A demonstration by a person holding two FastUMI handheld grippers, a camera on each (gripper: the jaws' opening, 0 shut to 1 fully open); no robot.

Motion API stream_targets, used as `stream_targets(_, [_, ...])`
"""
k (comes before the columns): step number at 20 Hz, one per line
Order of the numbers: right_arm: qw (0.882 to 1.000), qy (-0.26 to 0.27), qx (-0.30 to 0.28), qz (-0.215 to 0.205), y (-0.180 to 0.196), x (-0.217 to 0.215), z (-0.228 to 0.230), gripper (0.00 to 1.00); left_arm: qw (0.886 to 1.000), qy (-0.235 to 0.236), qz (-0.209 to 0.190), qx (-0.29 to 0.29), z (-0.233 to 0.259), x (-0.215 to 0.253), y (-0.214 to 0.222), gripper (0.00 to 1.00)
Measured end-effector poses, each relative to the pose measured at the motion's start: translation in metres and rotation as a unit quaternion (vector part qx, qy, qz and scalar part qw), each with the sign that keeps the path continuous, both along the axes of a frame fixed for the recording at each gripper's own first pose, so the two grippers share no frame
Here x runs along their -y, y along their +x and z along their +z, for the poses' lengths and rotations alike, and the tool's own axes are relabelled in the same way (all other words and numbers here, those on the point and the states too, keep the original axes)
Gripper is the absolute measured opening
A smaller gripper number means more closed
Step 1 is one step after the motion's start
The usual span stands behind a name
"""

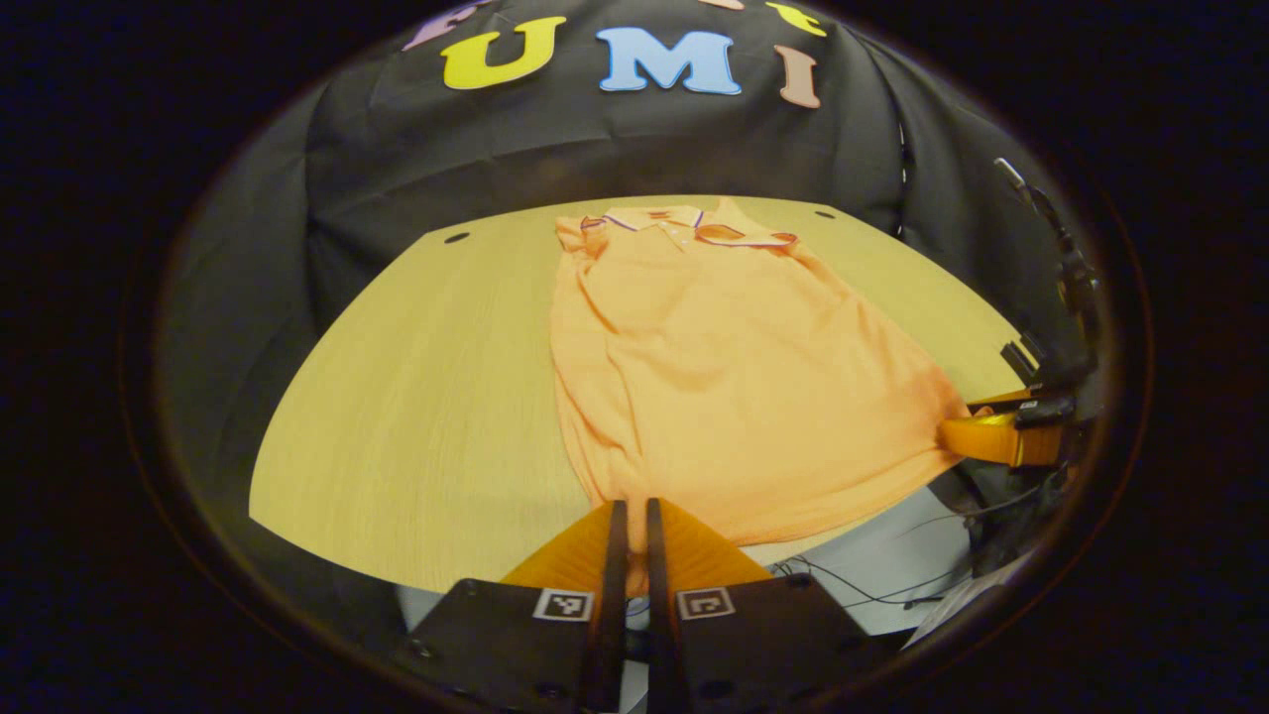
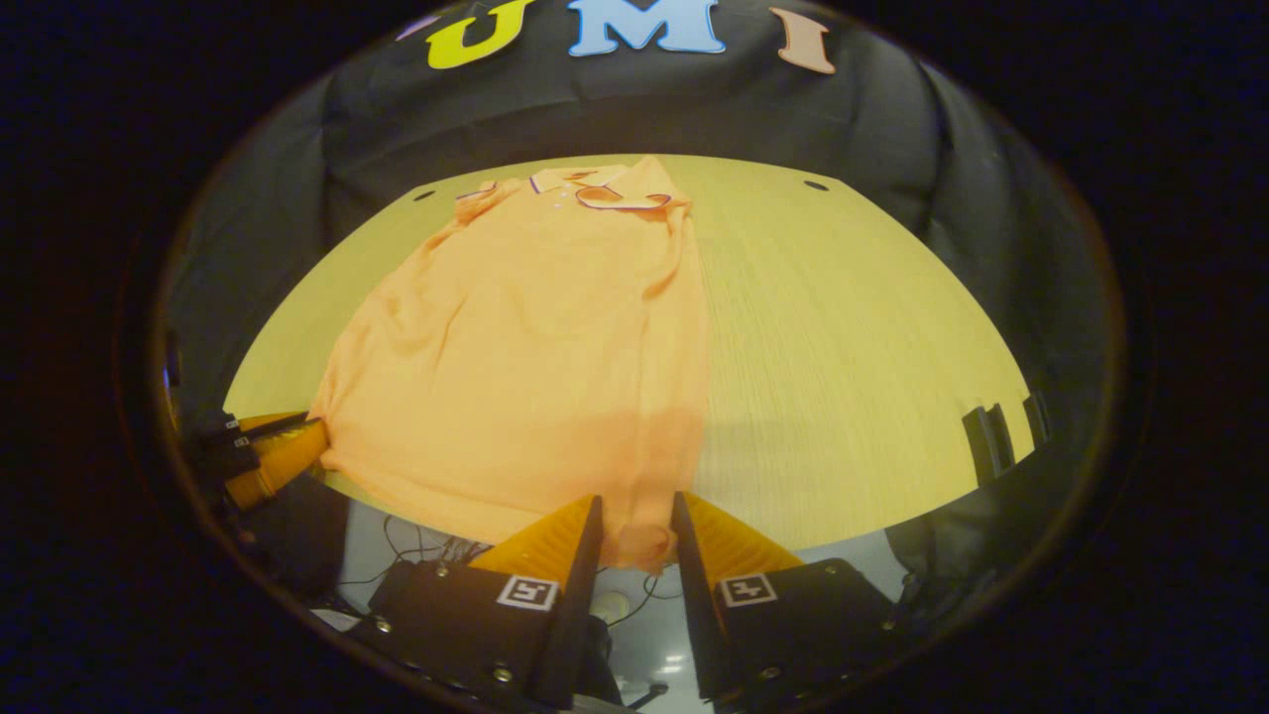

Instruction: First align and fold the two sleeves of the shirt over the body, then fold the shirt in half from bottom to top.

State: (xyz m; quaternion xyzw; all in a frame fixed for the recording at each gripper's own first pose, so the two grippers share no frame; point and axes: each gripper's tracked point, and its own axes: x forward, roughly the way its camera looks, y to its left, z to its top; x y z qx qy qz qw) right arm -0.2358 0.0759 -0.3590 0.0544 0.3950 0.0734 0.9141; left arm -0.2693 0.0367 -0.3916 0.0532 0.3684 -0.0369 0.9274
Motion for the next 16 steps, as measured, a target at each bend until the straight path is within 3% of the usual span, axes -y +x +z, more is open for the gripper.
stream_targets(1, [1.000,0.003,-0.001,0.003,0.000,-0.001,-0.001,0.26,1.000,0.004,-0.001,0.000,-0.001,0.001,-0.001,0.12])
stream_targets(2, [1.000,-0.002,0.000,0.001,-0.001,0.002,-0.002,0.26,1.000,0.002,0.005,0.004,0.002,0.000,0.002,0.12])
stream_targets(4, [1.000,0.026,-0.007,-0.002,0.001,0.000,-0.001,0.05,1.000,-0.012,0.017,0.000,0.002,-0.003,0.003,0.06])
stream_targets(10, [0.998,0.033,0.049,0.002,0.016,0.022,0.052,0.05,0.998,-0.010,0.046,0.038,0.048,-0.020,0.015,0.06])
stream_targets(16, [0.994,0.048,0.094,0.001,0.048,0.027,0.106,0.05,0.995,-0.008,0.036,0.088,0.099,-0.007,0.049,0.06])
